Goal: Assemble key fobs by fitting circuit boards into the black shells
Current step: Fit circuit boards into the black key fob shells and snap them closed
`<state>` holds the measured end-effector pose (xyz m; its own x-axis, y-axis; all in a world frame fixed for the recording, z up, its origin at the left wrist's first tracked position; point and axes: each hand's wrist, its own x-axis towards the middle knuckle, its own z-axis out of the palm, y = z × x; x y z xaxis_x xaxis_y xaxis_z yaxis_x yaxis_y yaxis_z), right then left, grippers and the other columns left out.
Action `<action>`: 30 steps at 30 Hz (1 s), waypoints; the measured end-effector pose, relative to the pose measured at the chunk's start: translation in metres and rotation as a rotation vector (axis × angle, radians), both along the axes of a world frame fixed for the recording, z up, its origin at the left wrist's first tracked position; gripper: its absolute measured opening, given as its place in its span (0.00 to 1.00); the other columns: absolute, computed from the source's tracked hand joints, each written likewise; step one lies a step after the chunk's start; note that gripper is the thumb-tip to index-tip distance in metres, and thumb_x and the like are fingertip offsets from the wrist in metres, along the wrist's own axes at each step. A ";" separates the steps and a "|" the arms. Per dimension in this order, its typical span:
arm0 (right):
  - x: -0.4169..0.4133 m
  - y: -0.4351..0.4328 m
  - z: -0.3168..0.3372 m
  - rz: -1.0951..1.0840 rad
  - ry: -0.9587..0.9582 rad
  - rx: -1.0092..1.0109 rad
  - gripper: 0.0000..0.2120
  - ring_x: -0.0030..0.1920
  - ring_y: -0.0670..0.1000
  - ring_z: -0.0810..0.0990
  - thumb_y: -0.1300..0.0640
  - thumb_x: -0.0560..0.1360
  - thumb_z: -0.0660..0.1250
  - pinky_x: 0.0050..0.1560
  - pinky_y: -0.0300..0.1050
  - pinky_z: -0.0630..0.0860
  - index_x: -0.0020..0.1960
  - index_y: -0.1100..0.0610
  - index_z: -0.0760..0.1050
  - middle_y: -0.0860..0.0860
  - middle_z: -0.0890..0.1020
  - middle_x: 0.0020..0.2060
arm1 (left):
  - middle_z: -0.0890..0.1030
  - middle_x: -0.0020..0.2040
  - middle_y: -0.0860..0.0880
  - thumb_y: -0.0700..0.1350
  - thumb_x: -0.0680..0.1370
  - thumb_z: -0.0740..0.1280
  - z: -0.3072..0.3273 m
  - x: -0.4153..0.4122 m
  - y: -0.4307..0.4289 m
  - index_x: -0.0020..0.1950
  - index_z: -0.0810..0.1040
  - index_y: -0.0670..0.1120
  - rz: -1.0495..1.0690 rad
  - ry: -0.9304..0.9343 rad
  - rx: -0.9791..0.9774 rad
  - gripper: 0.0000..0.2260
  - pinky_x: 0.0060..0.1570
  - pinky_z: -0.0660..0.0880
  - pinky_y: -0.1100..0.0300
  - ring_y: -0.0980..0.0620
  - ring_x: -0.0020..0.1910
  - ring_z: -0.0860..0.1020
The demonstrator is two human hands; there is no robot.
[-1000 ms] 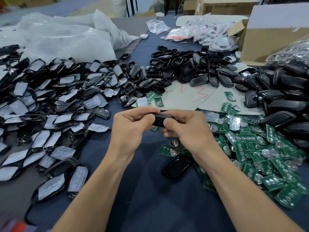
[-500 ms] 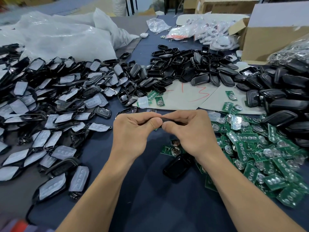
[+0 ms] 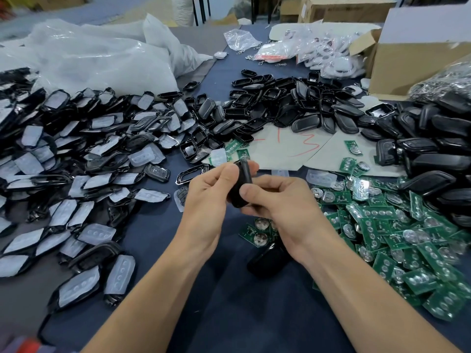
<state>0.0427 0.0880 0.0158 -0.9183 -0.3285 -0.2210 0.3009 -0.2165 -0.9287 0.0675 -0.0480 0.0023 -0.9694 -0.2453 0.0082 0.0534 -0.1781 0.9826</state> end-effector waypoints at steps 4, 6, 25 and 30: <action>0.002 -0.004 -0.003 -0.024 0.006 0.034 0.01 0.36 0.54 0.81 0.67 0.74 0.76 0.37 0.41 0.82 0.45 0.63 0.86 0.59 0.86 0.37 | 0.88 0.47 0.42 0.55 0.81 0.67 0.004 0.000 0.004 0.45 0.89 0.48 0.055 -0.020 -0.066 0.16 0.51 0.84 0.46 0.39 0.50 0.86; 0.002 -0.003 -0.002 -0.007 0.003 0.035 0.01 0.34 0.54 0.81 0.67 0.74 0.76 0.35 0.40 0.81 0.44 0.64 0.85 0.58 0.85 0.35 | 0.88 0.46 0.40 0.53 0.81 0.66 0.004 -0.001 0.003 0.43 0.89 0.46 0.078 -0.016 -0.062 0.17 0.48 0.84 0.46 0.39 0.48 0.86; -0.051 0.105 0.032 -0.121 0.072 -0.510 0.30 0.69 0.50 0.79 0.47 0.75 0.70 0.65 0.45 0.79 0.74 0.57 0.71 0.49 0.82 0.66 | 0.89 0.49 0.45 0.53 0.88 0.55 -0.004 -0.005 -0.007 0.52 0.87 0.43 0.115 -0.092 -0.066 0.23 0.50 0.81 0.65 0.50 0.53 0.87; -0.069 0.076 0.021 -0.226 0.201 0.266 0.12 0.55 0.49 0.86 0.66 0.75 0.73 0.56 0.42 0.81 0.52 0.51 0.85 0.49 0.89 0.50 | 0.89 0.46 0.48 0.52 0.87 0.59 -0.006 -0.005 -0.005 0.44 0.89 0.52 0.119 -0.110 -0.173 0.21 0.51 0.80 0.60 0.52 0.50 0.87</action>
<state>-0.0261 0.1645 0.0366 -0.9945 -0.0691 -0.0794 0.0796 -0.0009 -0.9968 0.0624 -0.0533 -0.0041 -0.9311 -0.3622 -0.0443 -0.0455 -0.0054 0.9990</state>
